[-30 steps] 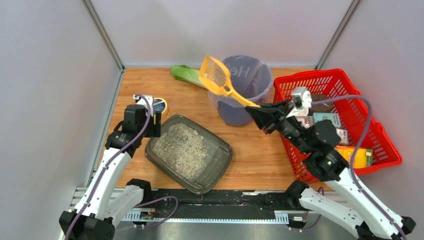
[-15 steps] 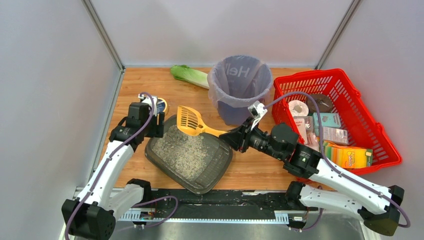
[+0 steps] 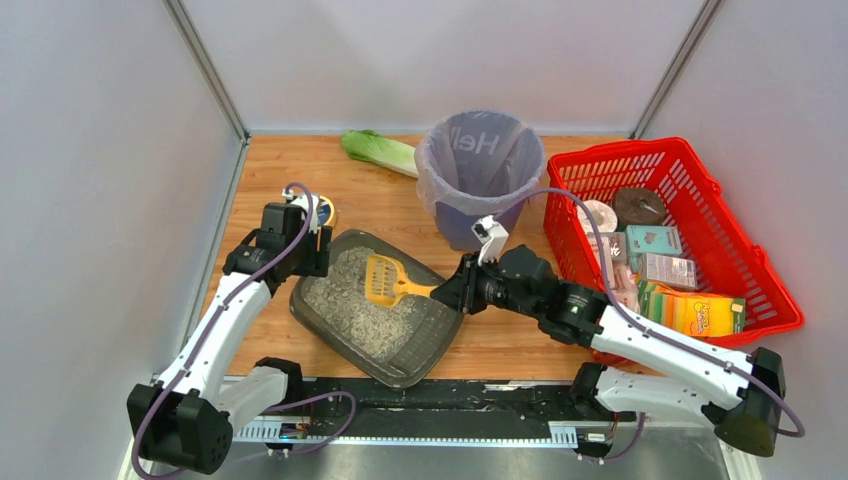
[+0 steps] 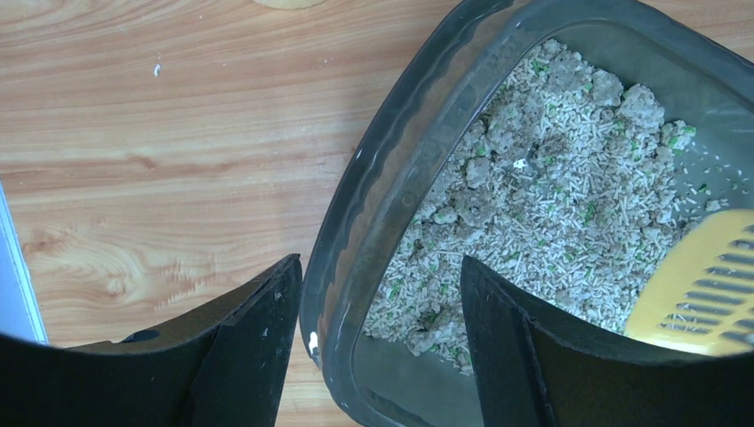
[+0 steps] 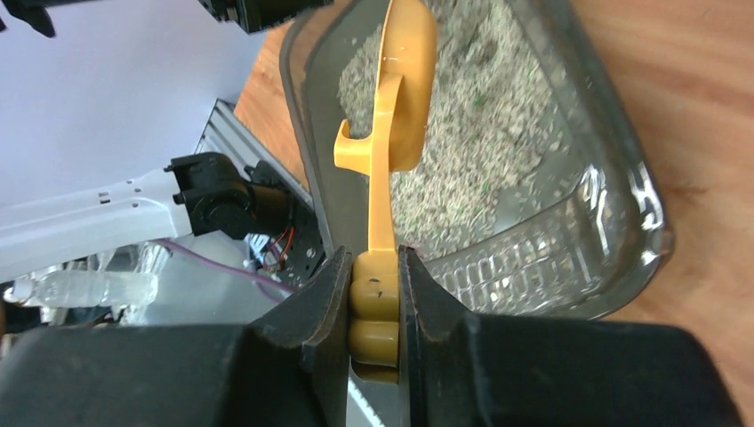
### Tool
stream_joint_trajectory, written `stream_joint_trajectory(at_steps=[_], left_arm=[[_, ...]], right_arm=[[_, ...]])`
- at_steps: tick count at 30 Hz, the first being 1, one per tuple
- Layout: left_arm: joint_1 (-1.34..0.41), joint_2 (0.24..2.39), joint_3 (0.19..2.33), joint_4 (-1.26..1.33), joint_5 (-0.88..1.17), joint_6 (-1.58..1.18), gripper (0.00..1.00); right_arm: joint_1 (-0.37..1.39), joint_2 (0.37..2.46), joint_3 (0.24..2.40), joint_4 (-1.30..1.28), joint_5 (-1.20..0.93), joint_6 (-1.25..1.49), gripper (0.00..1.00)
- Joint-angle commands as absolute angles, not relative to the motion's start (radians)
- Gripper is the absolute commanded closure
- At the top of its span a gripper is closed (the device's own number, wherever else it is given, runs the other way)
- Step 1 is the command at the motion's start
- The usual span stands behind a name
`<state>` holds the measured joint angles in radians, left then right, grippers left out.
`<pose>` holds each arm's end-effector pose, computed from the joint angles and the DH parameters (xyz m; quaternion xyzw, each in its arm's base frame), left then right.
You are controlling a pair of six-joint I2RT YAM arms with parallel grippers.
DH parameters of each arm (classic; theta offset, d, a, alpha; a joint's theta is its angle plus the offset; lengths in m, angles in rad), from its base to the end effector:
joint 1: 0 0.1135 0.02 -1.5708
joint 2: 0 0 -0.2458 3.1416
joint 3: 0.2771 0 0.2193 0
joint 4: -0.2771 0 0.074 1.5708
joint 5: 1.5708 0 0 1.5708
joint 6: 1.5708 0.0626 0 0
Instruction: Clean the litter box
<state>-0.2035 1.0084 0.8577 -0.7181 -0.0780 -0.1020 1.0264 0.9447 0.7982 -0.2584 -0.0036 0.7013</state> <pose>0.1915 -0.0345 0.2449 0.0342 0.9378 -0.0161 0.3451 0.1132 0.1874 0.2874 -0.1361 0.8237 0.4195 0.3564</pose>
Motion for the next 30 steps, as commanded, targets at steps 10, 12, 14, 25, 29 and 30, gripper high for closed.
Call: stream_joint_trajectory(at_steps=[10,12,14,25,29,30], left_arm=[[-0.209,1.034,0.900,-0.730,-0.063,-0.094,0.29],[-0.209,1.040,0.902,-0.732,-0.063,-0.094,0.29],[-0.210,1.045,0.904,-0.735,-0.067,-0.095,0.30],[-0.229,1.048,0.904,-0.742,-0.130,-0.089,0.30],[-0.232,1.071,0.908,-0.750,-0.135,-0.089,0.33],[-0.233,1.077,0.910,-0.750,-0.137,-0.092,0.34]], right_arm=[[1.031,1.163,0.923,-0.451,-0.051,0.992,1.00],[1.031,1.154,0.916,-0.451,-0.037,1.032,1.00],[1.032,1.135,0.910,-0.460,-0.009,1.058,1.00],[1.032,1.134,0.891,-0.399,0.167,1.164,1.00],[1.032,1.172,0.890,-0.356,0.186,1.184,1.00],[1.032,1.181,0.881,-0.344,0.187,1.187,1.00]])
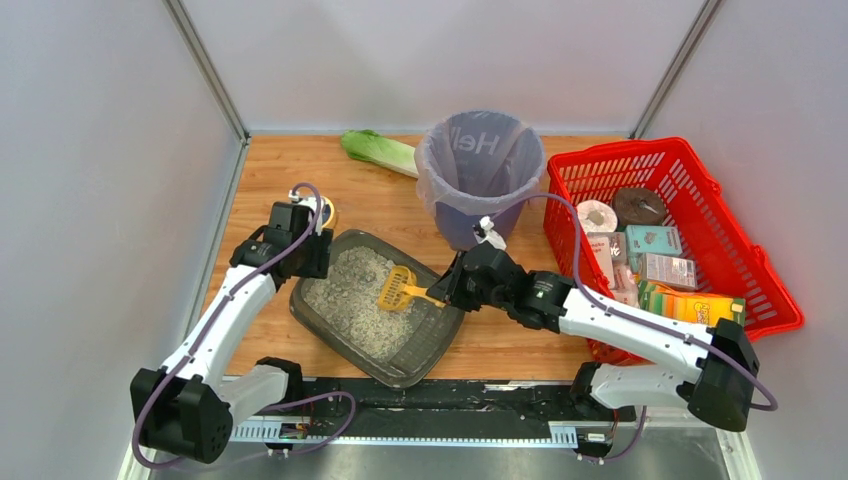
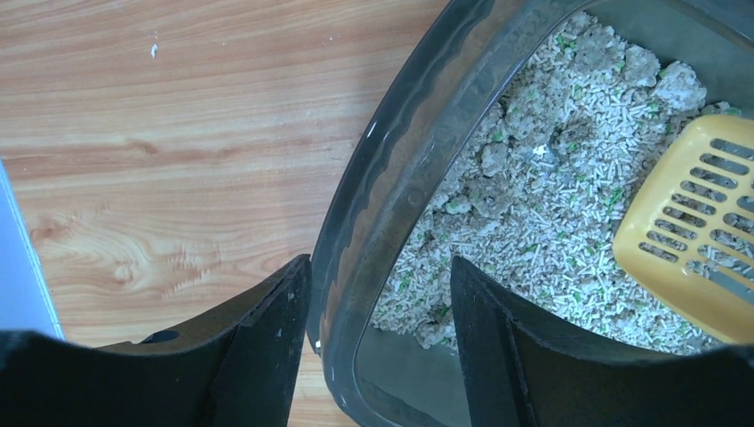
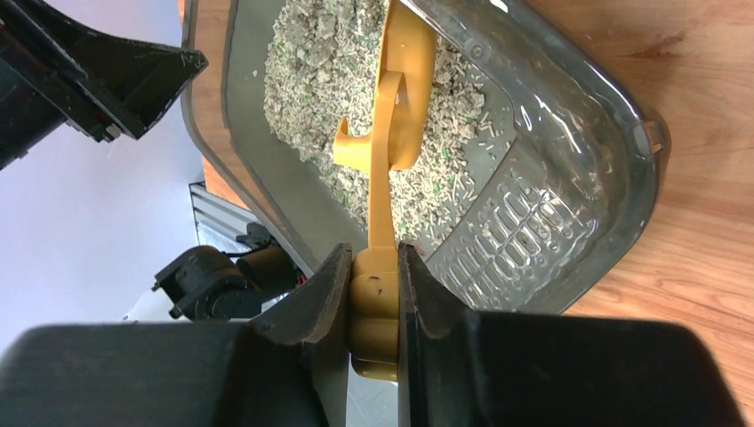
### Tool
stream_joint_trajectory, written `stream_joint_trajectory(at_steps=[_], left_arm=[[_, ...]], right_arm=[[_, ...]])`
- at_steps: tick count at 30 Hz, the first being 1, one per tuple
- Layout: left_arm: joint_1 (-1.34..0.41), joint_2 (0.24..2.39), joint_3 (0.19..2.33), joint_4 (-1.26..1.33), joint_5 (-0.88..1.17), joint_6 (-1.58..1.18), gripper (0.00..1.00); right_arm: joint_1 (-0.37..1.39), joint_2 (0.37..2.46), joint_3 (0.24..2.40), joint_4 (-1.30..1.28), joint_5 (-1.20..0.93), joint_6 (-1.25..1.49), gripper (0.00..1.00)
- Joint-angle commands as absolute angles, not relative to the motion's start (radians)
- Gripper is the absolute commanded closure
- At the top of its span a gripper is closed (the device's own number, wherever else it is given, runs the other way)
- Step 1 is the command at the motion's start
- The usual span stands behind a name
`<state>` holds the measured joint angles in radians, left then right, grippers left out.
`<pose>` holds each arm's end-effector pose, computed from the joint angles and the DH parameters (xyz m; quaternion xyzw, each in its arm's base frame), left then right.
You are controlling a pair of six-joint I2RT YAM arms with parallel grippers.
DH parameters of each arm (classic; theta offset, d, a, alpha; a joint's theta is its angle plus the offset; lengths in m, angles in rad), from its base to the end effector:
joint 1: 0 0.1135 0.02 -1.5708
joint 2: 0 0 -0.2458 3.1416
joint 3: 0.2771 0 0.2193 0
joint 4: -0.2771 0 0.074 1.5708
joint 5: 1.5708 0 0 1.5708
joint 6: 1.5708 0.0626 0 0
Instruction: Clean the litter box
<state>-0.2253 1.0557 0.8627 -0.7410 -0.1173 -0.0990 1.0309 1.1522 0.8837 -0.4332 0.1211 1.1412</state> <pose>0.1950 -0.0372 0.2363 0.0415 0.9474 0.0045 0.3174 0.1316 0.2049 0.2521 0.0754 0.9026 0.3462 0.2444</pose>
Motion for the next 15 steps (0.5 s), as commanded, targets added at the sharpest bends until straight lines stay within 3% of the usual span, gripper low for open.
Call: stream_joint_trajectory(at_steps=[1,15], left_arm=[[-0.235,1.083,0.911,-0.753,-0.140,-0.092,0.34],[-0.241,1.140,0.923,-0.772,-0.149,-0.094,0.49]], right_arm=[[1.032,1.198,0.877,-0.333,0.187,1.190,1.00],[1.043,1.357,0.858,-0.203,0.164,1.215,1.00]])
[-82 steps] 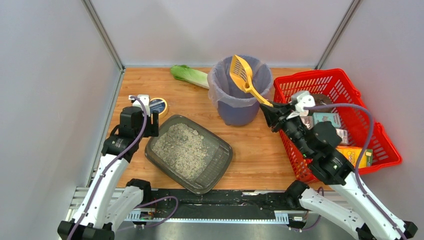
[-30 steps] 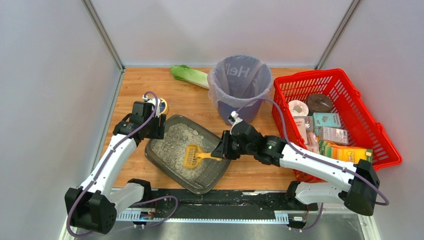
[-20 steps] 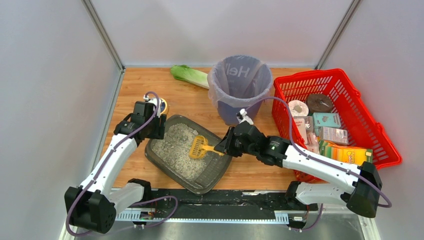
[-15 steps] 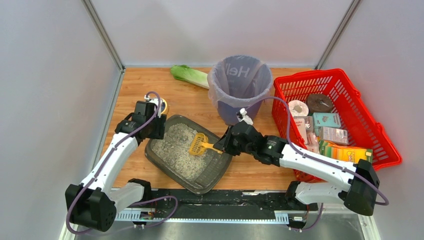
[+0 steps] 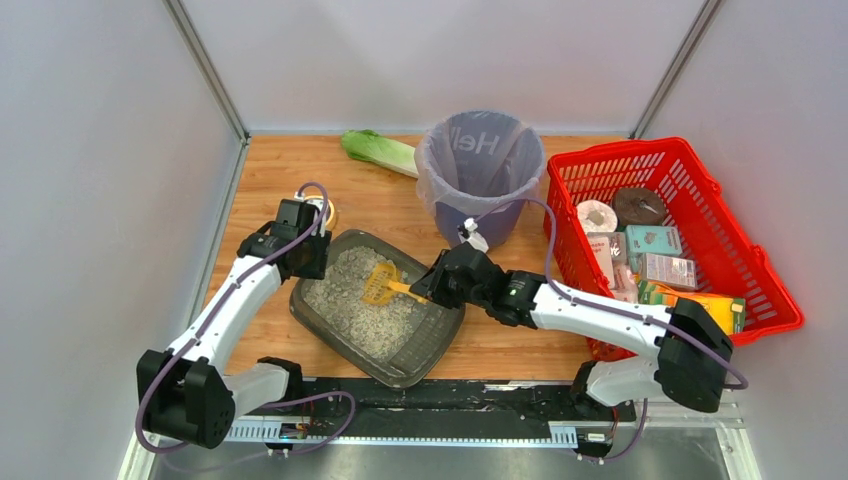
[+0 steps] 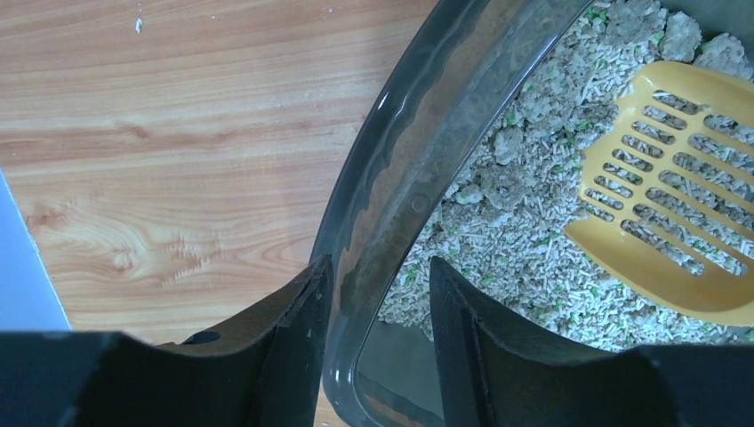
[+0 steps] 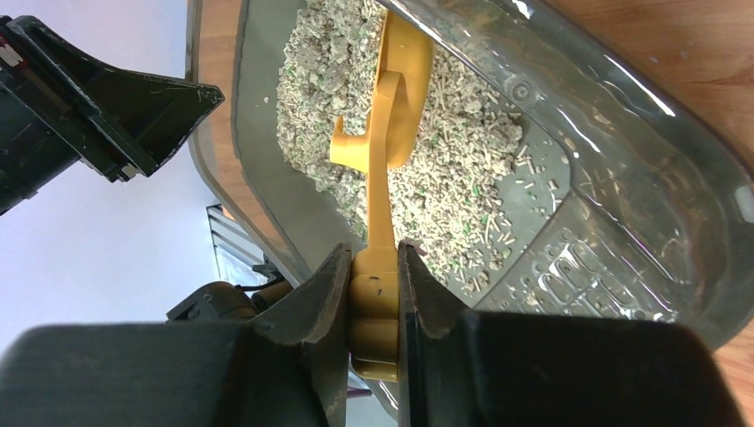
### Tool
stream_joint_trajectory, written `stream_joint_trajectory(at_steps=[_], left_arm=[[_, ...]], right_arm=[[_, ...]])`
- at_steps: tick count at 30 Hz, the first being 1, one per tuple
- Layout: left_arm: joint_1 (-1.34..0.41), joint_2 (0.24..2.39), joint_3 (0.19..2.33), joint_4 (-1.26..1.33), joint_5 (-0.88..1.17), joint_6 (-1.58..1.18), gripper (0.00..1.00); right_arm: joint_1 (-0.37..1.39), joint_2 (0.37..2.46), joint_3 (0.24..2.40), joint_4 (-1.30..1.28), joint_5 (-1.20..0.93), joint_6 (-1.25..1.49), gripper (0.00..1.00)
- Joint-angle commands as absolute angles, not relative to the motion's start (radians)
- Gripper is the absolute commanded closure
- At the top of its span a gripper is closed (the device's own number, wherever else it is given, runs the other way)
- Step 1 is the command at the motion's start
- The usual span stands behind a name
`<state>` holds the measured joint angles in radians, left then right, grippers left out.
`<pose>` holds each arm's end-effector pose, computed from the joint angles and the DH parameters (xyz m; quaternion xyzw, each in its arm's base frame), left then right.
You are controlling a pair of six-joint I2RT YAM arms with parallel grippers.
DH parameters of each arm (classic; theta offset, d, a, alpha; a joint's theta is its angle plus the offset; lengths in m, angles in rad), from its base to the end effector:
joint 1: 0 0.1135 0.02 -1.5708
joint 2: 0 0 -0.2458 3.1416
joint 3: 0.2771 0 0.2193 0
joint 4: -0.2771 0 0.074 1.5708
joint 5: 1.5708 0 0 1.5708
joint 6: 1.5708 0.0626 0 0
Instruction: Clean the litter box
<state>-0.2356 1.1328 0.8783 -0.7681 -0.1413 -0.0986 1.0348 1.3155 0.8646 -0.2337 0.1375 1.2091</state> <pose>0.2022 -0.0395 0.2250 0.0467 0.9593 0.0221 0.2775 0.1500 0.2357 0.2274 0.1078 0.8953 0.3584 0.2415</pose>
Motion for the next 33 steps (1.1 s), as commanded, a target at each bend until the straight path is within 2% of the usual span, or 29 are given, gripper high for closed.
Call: stream_joint_trajectory(at_steps=[1,24,33], left_arm=[[-0.241,1.141,0.923,-0.773,-0.146,-0.092,0.50],[-0.245,1.157,0.928,-0.773,-0.097,-0.092,0.50],[-0.245,1.147,0.930,-0.775,-0.103,-0.091,0.49]], right_arm=[[1.043,1.368,0.856,-0.184,0.160,1.213,1.00],[1.098,1.670,0.812,0.100,0.161,1.091,1.00],[1.097,1.602,0.707,0.281,0.091,1.055,1.00]])
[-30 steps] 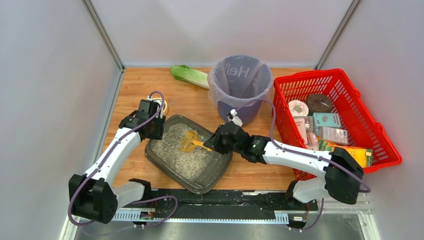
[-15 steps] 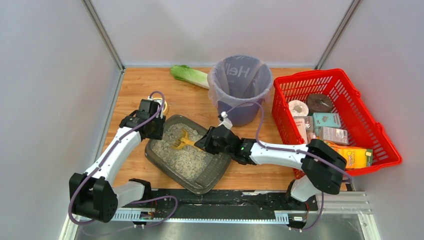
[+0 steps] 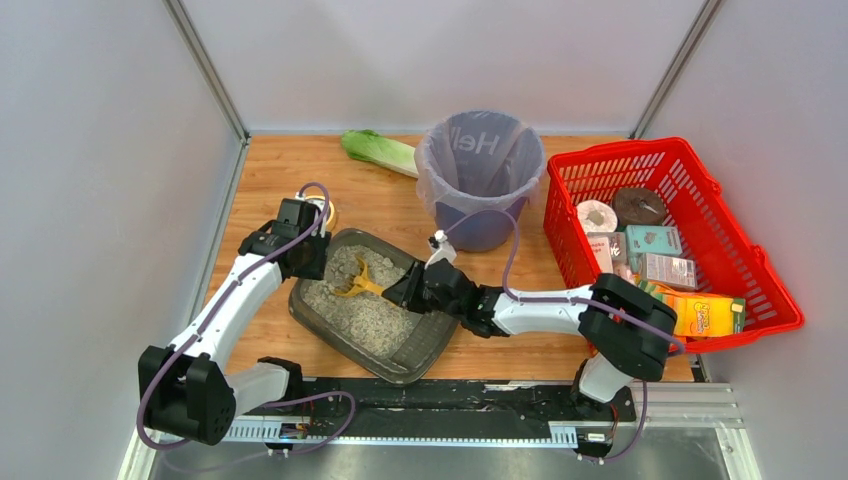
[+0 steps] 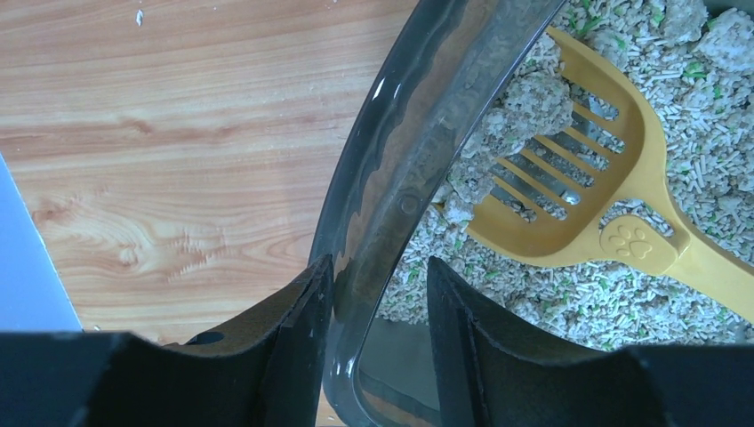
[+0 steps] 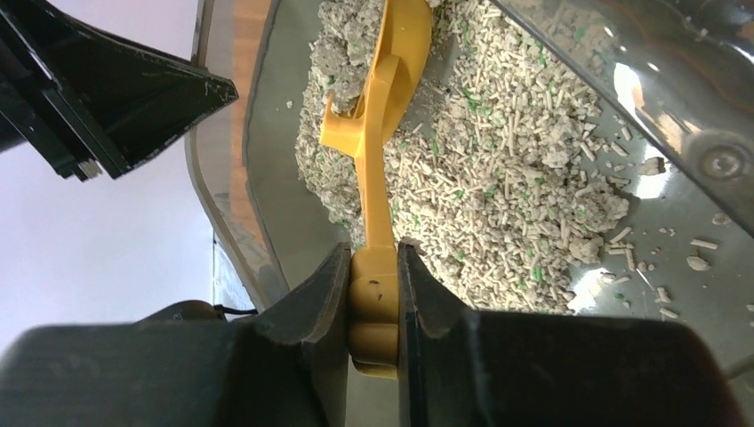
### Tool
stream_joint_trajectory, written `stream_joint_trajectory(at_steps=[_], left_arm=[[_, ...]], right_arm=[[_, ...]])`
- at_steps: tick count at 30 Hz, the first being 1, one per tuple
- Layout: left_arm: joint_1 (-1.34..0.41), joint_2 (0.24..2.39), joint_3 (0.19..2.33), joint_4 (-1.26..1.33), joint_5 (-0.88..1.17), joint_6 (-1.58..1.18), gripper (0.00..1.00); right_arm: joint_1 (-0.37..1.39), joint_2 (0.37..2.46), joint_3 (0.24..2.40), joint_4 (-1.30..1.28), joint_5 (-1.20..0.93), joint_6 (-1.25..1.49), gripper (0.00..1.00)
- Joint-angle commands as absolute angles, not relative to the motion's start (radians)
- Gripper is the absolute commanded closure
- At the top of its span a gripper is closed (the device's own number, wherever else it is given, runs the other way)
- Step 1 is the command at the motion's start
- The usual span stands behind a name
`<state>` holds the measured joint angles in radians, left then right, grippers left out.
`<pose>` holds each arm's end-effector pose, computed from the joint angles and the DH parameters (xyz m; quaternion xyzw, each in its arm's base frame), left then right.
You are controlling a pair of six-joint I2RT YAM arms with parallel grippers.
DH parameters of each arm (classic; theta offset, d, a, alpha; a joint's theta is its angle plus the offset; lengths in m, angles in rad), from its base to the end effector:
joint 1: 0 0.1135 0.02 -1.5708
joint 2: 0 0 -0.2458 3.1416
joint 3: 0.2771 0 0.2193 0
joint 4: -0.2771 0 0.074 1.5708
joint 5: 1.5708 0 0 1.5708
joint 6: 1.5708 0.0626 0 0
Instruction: Clean the litter box
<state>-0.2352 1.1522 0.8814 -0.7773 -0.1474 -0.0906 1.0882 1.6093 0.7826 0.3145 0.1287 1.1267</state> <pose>0.2037 -0.0394 0.2217 0.0506 0.9623 0.0284 0.2658 0.1626 0.2931 0.1779 0.0491 0.8606 0.4259 0.2749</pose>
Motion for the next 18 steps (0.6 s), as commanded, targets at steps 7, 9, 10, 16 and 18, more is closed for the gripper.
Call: stream_joint_trajectory(at_steps=[7,9,10,16,18], left_arm=[[-0.245,1.106,0.924,-0.762,-0.123,-0.087,0.39],[-0.247,1.089,0.920,-0.758,-0.126,-0.087,0.36],[-0.247,1.083,0.917,-0.756,-0.129,-0.089,0.33],[-0.247,1.034,0.910,-0.744,-0.155,-0.087,0.30],[-0.247,1.020,0.905,-0.736,-0.166,-0.087,0.30]], right_arm=[[1.098,1.505,0.635,0.353,0.064,1.074,1.00],[1.098,1.471,0.627,0.350,0.057,1.078,1.00],[1.098,1.459,0.624,0.341,0.060,1.087,1.00],[1.097,1.355,0.581,0.310,0.072,1.115,1.00],[1.097,1.304,0.560,0.292,0.087,1.123,1.00]])
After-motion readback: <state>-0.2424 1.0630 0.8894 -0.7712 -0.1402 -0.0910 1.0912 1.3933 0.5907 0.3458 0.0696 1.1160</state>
